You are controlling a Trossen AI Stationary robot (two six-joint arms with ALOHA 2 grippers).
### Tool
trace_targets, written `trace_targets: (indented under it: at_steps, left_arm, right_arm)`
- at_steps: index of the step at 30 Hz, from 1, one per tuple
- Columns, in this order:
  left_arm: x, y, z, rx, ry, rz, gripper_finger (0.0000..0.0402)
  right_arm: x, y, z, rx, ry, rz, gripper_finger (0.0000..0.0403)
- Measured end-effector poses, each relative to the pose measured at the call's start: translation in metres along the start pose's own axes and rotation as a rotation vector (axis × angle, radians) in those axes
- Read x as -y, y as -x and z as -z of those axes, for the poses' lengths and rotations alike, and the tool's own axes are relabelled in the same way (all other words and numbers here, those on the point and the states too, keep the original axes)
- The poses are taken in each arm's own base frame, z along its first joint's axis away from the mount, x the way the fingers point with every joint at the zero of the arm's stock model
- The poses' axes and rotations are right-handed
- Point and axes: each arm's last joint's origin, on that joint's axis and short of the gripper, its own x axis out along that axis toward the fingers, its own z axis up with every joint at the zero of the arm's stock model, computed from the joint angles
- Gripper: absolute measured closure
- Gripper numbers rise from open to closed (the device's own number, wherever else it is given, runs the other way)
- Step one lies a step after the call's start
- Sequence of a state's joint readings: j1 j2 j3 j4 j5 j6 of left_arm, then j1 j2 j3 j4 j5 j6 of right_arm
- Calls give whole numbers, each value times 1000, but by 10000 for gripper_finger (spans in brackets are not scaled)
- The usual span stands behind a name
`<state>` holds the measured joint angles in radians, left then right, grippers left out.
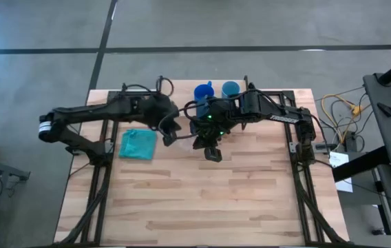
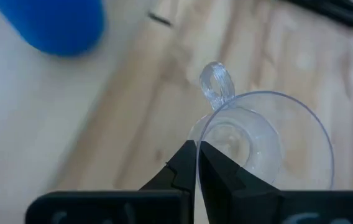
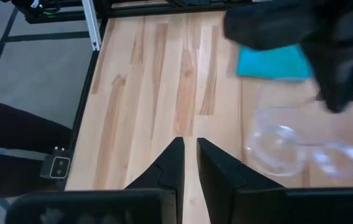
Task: Stack small to large cups/mugs on shelf
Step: Put the transparent mug on the shelf
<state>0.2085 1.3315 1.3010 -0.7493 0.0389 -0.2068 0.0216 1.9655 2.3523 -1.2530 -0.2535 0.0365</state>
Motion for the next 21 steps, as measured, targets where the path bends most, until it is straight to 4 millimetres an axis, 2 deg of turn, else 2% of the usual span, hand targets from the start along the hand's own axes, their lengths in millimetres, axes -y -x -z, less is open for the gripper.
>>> trace_targets:
  at_steps: [4,10,16,21]
  left_arm:
    - [0,19,-16,94,0,-108,401]
    - [-7,34,-26,97,19,-286,401]
    - [-26,35,-33,128,223,-376,402]
    - [-41,34,-35,142,307,-415,402]
  right_arm:
    - [0,0,0,-2,10,0,364]
    - [0,0,1,-8,9,0,364]
    - [0,0,1,-8,10,0,364]
    - [0,0,2,-19,18,0,364]
